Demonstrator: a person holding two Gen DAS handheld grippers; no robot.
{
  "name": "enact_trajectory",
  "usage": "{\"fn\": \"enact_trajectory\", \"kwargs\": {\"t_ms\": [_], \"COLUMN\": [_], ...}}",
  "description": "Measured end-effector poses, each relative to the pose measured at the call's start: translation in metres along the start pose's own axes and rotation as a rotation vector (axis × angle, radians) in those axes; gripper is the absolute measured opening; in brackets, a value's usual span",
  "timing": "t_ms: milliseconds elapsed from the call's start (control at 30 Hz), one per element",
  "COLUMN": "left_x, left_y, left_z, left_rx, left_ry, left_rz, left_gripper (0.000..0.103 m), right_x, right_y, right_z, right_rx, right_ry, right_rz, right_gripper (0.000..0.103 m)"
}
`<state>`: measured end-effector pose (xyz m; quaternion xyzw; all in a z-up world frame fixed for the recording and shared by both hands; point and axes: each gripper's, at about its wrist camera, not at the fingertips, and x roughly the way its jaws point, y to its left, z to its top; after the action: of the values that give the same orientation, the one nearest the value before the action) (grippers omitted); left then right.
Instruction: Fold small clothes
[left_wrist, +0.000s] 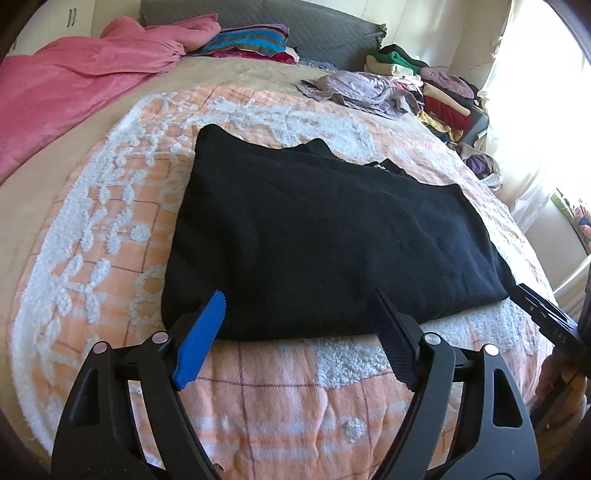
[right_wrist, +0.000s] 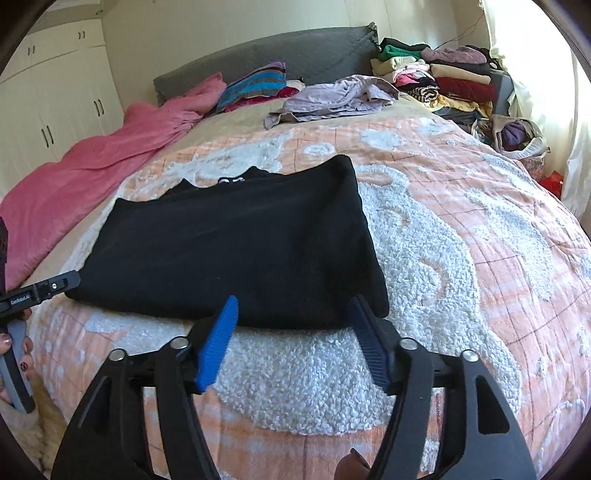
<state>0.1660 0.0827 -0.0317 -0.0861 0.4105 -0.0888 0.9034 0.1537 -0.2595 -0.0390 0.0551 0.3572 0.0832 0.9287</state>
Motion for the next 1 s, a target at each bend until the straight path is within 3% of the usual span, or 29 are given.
{"fn": "enact_trajectory", "kwargs": {"t_ms": [100, 233, 300, 400, 433, 1000], "left_x": [-0.006, -0.014, -0.018, -0.024, -0.026, -0.047], "left_y": [0.0, 0.001, 0.002, 0.004, 0.004, 0.011], "left_z": [-0.001, -0.001, 0.0, 0.0, 0.0, -0.003], "left_rx": [-0.006, -0.008, -0.014, -0.019, -0.021, -0.025], "left_ry": [-0.002, -0.015, -0.023, -0.031, -0.031, -0.052], "left_rz": [-0.004, 0.005, 0.008, 0.011, 0.012, 0.033], "left_gripper": [0.078, 0.082, 0.087, 0.088, 0.094, 0.093], "right_x": [-0.008, -0.021, -0.028, -0.036, -0.038, -0.049], "right_y": [0.003, 0.008, 0.011, 0.016, 0.017, 0.065], "right_z": [0.0, 0.003, 0.004, 0.006, 0.005, 0.011], "right_rx": [-0.016, -0.02, -0.026, -0.037, -0.043, -0.157], "right_ry": [-0.021, -0.06, -0.087, -0.102, -0.104, -0.12], "right_rz": [-0.007, 0.003, 0.009, 0.018, 0.02, 0.069], "right_gripper": [0.085, 0.093, 0.094, 0.096, 0.096, 0.097]}}
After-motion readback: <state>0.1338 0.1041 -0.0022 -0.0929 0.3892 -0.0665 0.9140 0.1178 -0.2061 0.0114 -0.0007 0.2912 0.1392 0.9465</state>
